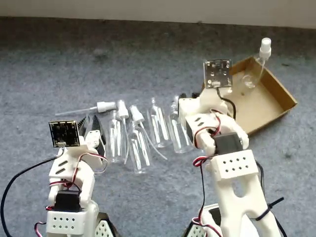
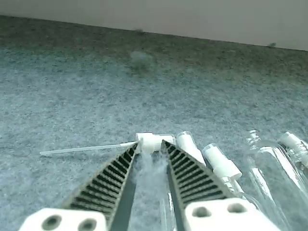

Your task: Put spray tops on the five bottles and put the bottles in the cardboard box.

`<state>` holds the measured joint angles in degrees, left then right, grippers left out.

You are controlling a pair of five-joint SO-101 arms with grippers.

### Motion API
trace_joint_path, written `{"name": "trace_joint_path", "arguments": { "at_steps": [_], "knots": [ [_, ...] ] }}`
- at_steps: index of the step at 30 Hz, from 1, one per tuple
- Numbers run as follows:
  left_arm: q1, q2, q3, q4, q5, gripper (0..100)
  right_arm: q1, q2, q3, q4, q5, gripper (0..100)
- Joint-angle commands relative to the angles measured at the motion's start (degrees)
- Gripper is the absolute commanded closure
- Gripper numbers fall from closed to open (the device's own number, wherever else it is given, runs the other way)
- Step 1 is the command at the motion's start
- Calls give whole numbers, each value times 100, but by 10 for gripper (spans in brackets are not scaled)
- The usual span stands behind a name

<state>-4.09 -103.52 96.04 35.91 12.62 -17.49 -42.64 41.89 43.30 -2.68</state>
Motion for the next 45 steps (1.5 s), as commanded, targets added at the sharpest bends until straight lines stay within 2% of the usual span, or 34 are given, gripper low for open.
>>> {"name": "trace_joint_path", "arguments": {
  "at_steps": [1,7,11,28,31,38,45],
  "knots": [
    [-57,-57,101,-123,-70,961,-92,567,-1235,1015,598,923],
    [-57,-48,101,-123,-79,960,-92,2369,-3081,2571,668,910],
    [-57,-22,110,-123,-79,959,-119,3776,-4382,3459,642,817],
    [154,-13,110,-114,-88,959,-356,8163,-9226,5736,677,795],
    [154,-13,110,-114,-88,959,-356,8734,-9912,5780,677,795],
    [154,-13,110,-114,-88,959,-338,9332,-10220,5789,677,801],
    [154,-13,110,-114,-88,958,-277,9358,-10062,5798,686,960]
  ]
}}
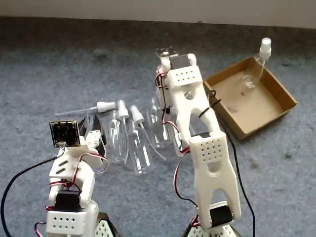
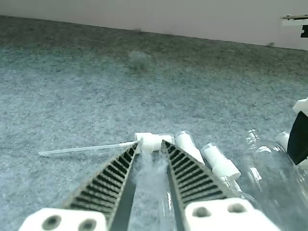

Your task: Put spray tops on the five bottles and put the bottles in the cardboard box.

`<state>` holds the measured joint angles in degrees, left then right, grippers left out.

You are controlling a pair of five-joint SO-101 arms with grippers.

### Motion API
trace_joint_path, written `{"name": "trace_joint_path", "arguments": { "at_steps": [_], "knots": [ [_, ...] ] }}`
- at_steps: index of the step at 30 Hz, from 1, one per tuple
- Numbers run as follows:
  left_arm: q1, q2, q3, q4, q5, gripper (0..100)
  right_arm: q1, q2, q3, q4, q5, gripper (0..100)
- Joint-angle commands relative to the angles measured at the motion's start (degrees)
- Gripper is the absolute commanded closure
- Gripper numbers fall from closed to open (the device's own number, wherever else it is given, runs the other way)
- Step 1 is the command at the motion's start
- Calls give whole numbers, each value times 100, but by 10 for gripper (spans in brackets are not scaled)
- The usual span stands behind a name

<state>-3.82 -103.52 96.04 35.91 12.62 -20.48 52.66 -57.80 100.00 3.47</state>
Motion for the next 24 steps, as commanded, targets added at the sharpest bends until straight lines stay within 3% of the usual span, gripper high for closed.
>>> {"name": "trace_joint_path", "arguments": {
  "at_steps": [1,12,24],
  "knots": [
    [127,-13,110,-114,-88,958,40,-233,-136,127,70,970],
    [127,-13,110,-114,-88,958,505,-1481,-119,127,70,974],
    [127,-13,110,-114,-88,958,787,-1675,-66,127,70,974]
  ]
}}
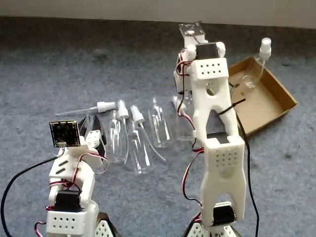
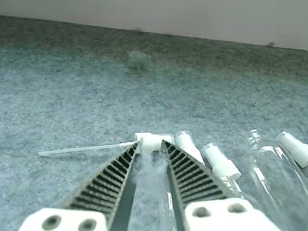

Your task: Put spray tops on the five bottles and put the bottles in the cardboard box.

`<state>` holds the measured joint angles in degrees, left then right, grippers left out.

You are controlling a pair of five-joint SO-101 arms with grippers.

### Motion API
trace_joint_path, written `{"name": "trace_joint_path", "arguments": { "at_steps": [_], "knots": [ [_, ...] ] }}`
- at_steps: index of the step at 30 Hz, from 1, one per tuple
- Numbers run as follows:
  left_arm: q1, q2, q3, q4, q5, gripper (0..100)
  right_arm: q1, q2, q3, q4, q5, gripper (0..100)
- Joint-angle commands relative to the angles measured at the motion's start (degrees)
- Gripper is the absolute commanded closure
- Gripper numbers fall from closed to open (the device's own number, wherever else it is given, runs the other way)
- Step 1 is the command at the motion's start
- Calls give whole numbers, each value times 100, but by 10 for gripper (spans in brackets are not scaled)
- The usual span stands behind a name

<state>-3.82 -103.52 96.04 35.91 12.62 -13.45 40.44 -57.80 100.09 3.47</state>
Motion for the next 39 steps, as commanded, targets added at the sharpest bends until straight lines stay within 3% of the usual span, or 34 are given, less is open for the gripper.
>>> {"name": "trace_joint_path", "arguments": {
  "at_steps": [1,16,20,24,33,39],
  "knots": [
    [127,-13,110,-114,-88,958,48,-418,40,119,70,974],
    [136,-13,110,-114,-88,958,-233,892,453,110,510,972],
    [136,-13,110,-114,-88,958,-268,831,479,119,501,893],
    [136,-13,110,-114,-88,958,-242,593,497,119,501,810],
    [136,-13,110,-114,-88,958,-286,-743,655,127,501,804],
    [136,-13,110,-114,-88,958,-374,-1930,2782,119,70,803]
  ]
}}
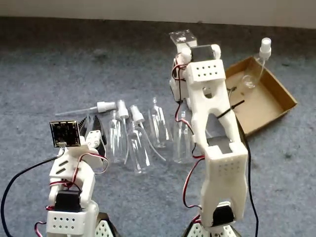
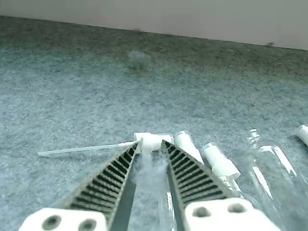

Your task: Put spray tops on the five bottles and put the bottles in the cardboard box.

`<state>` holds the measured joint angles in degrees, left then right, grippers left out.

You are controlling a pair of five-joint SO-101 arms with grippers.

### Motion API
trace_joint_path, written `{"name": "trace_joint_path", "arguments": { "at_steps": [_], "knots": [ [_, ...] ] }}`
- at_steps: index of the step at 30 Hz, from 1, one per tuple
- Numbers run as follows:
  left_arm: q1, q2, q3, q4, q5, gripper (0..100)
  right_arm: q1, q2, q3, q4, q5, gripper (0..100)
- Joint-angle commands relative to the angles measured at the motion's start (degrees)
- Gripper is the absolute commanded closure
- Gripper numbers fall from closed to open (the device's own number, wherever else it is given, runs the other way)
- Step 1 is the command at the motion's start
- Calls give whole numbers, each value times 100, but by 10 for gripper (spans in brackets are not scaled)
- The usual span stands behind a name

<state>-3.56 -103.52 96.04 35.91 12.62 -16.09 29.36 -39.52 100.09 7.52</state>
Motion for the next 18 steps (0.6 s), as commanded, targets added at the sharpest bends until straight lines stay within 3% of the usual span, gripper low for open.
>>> {"name": "trace_joint_path", "arguments": {
  "at_steps": [1,4,9,14,18],
  "knots": [
    [110,-13,110,-114,-88,958,-136,-954,1349,110,-475,803],
    [110,-22,110,-114,-88,958,-154,-1121,2237,-101,-554,803],
    [110,-22,110,-114,-88,958,-180,-989,2369,-418,-826,797],
    [110,-13,110,-114,-88,958,-479,-936,2352,-400,-905,668],
    [110,-13,110,-114,-88,958,-822,-945,2308,-409,-949,661]
  ]
}}
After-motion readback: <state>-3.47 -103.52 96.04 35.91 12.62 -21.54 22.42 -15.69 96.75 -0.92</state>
